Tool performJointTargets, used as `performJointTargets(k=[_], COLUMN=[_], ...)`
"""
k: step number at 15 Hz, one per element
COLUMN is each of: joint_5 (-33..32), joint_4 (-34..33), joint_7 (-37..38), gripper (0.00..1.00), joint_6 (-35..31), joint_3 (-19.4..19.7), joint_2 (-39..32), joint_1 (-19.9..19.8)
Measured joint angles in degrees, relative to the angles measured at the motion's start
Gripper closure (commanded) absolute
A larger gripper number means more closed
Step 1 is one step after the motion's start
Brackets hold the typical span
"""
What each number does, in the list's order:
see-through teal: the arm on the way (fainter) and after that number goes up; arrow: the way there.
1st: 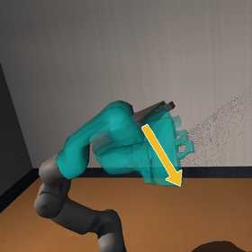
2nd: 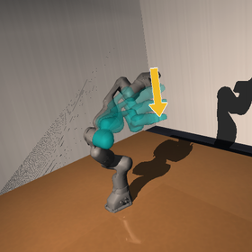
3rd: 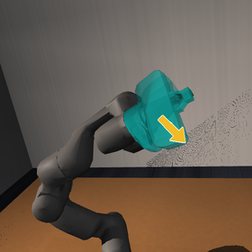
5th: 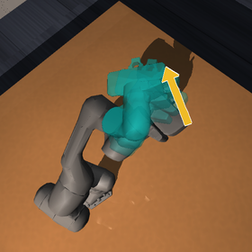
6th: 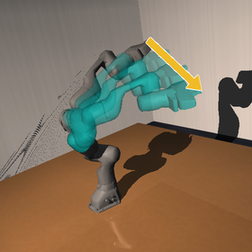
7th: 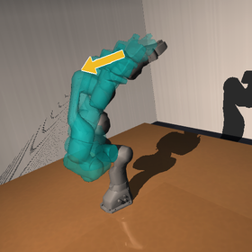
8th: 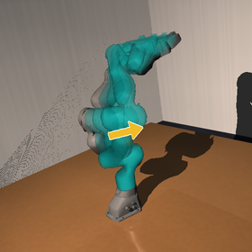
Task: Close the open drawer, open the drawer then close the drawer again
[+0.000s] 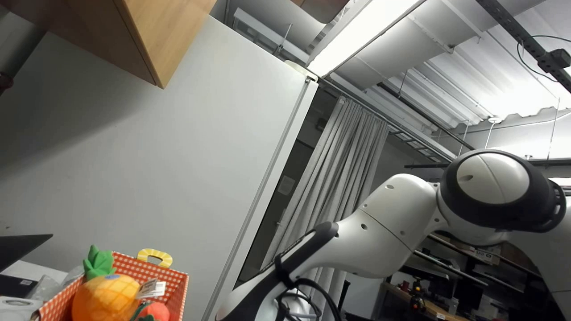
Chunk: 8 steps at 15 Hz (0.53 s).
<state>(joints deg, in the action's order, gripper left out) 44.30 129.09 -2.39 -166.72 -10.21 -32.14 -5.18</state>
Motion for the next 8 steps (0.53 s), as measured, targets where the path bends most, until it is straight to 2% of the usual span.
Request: performJointTargets(k=[8], joint_5=[-1.0], joint_4=[1.68], joint_7=[-2.25], gripper=[0.0], joint_6=[0.16], joint_3=[2.48], joint_2=[0.84], joint_1=[-0.02])
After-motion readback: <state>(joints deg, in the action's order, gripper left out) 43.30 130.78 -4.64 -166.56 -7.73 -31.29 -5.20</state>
